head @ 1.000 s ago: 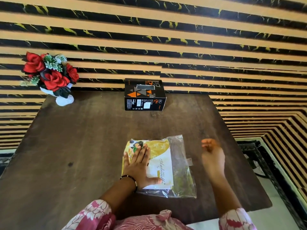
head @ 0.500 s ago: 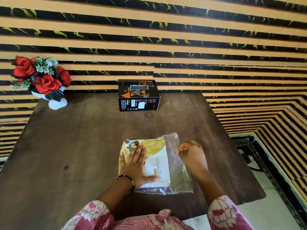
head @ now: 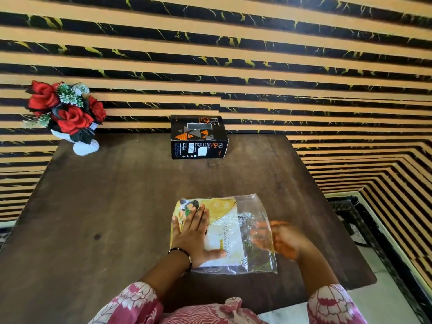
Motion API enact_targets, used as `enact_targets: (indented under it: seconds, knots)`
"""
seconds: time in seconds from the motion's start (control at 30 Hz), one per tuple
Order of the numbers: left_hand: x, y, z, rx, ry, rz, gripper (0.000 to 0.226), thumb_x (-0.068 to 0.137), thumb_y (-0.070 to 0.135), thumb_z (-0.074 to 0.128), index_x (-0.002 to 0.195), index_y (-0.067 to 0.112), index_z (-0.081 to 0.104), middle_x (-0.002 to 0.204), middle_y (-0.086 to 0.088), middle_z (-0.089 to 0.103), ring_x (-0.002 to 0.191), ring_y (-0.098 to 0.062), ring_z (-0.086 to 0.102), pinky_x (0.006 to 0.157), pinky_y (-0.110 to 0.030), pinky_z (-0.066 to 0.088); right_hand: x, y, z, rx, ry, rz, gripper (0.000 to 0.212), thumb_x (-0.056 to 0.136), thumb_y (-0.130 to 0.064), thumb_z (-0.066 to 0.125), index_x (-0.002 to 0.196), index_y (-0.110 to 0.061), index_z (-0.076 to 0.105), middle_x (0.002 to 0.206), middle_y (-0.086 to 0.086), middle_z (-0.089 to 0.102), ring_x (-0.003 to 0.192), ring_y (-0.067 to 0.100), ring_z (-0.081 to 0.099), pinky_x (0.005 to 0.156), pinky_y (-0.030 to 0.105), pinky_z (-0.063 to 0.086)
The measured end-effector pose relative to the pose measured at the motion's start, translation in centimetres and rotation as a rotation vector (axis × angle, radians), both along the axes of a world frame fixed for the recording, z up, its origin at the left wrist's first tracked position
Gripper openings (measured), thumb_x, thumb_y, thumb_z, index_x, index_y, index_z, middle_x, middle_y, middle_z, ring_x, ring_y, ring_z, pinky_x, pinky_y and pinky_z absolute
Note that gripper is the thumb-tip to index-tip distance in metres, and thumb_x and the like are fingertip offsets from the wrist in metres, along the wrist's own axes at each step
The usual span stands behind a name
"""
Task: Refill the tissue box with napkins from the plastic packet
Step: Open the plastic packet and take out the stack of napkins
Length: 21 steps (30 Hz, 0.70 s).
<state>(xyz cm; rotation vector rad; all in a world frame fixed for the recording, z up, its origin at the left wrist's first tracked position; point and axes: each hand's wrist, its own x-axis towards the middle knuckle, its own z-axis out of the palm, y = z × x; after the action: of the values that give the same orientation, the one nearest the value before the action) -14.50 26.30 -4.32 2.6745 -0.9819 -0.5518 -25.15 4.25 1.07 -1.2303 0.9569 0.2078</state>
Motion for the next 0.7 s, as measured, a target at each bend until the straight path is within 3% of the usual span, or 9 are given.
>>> enact_targets:
  seconds: [0.1,0.17,0.2,0.3,0.4,0.5,0.53,0.63,0.7]
  knots:
    - [0.1,0.1,0.0,-0.001,0.002,-0.006,0.128,0.039,0.094,0.014,0.141,0.026,-0.021,0.152,0.01,-0.024,0.14,-0.014,-0.021,0.109,-0.059,-0.014,-0.1,-0.2,-0.9,-0.188,0.054,0.112,0.022,0.091,0.002,0.045,0.098,-0.003,0.066,0.091,0.019,0.07,0.078,0.028,0.068,0.07,0.043,0.06]
    - [0.1,0.2,0.0,0.001,0.003,-0.01,0.128,0.038,0.094,0.013,0.141,0.026,-0.02,0.152,0.01,-0.024,0.141,-0.015,-0.02,0.109,-0.059,-0.013,0.2,-0.3,-1.1,-0.367,-0.044,0.022,0.02,0.085,0.006,0.051,0.095,-0.002,0.066,0.093,0.023,0.071,0.08,0.031,0.068,0.077,0.05,0.058]
    - [0.1,0.2,0.0,0.001,0.005,-0.012,0.128,0.038,0.094,0.013,0.141,0.027,-0.021,0.152,0.01,-0.024,0.141,-0.015,-0.02,0.109,-0.058,-0.013,0.3,-0.3,-1.1,-0.369,-0.095,-0.038,0.019,0.085,0.007,0.052,0.093,-0.001,0.066,0.09,0.022,0.072,0.077,0.031,0.069,0.073,0.046,0.06]
    - [0.2,0.3,-0.1,-0.002,0.004,-0.018,0.127,0.039,0.094,0.014,0.141,0.026,-0.022,0.149,0.012,-0.028,0.14,-0.014,-0.021,0.108,-0.058,-0.014,0.1,0.1,-1.3,-0.236,-0.108,0.012,0.014,0.088,0.005,0.053,0.091,-0.001,0.065,0.079,0.013,0.073,0.065,0.022,0.07,0.059,0.03,0.06]
    - [0.3,0.4,-0.3,-0.003,0.002,-0.023,0.126,0.041,0.094,0.016,0.14,0.026,-0.023,0.148,0.013,-0.028,0.137,-0.011,-0.025,0.108,-0.058,-0.014,0.0,0.4,-2.2,-0.073,-0.047,0.241,0.014,0.086,0.0,0.058,0.097,-0.001,0.066,0.102,0.019,0.068,0.083,0.028,0.068,0.074,0.036,0.06]
    - [0.5,0.5,-0.3,-0.007,-0.008,-0.032,0.128,0.037,0.095,0.01,0.141,0.026,-0.022,0.152,0.01,-0.024,0.134,-0.009,-0.027,0.108,-0.06,-0.014,-0.1,0.3,-3.3,0.105,-0.061,0.267,0.047,0.057,-0.017,0.086,0.098,0.001,0.069,0.103,0.021,0.069,0.095,0.036,0.067,0.08,0.041,0.059]
    - [0.5,0.5,-0.3,-0.004,-0.006,-0.04,0.129,0.036,0.095,0.009,0.141,0.026,-0.022,0.152,0.009,-0.024,0.137,-0.011,-0.025,0.108,-0.06,-0.014,-0.1,0.4,-3.5,0.153,-0.062,0.266,0.052,0.055,-0.016,0.087,0.1,0.002,0.068,0.101,0.021,0.071,0.093,0.036,0.068,0.079,0.041,0.059]
    - [0.5,0.5,-0.2,-0.004,-0.004,-0.047,0.128,0.037,0.094,0.009,0.141,0.026,-0.021,0.152,0.009,-0.024,0.14,-0.014,-0.021,0.108,-0.059,-0.014,0.4,0.7,-3.8,0.201,-0.041,0.248,0.038,0.071,-0.007,0.075,0.104,0.007,0.062,0.096,0.021,0.07,0.085,0.034,0.07,0.072,0.039,0.061]
    - [0.6,0.6,-0.2,-0.003,-0.008,-0.048,0.128,0.037,0.094,0.009,0.141,0.026,-0.021,0.152,0.01,-0.024,0.14,-0.014,-0.021,0.108,-0.059,-0.014,0.9,0.9,-4.1,0.191,-0.024,0.247,0.048,0.053,-0.015,0.089,0.09,0.006,0.067,0.084,0.02,0.069,0.073,0.029,0.07,0.065,0.035,0.059]
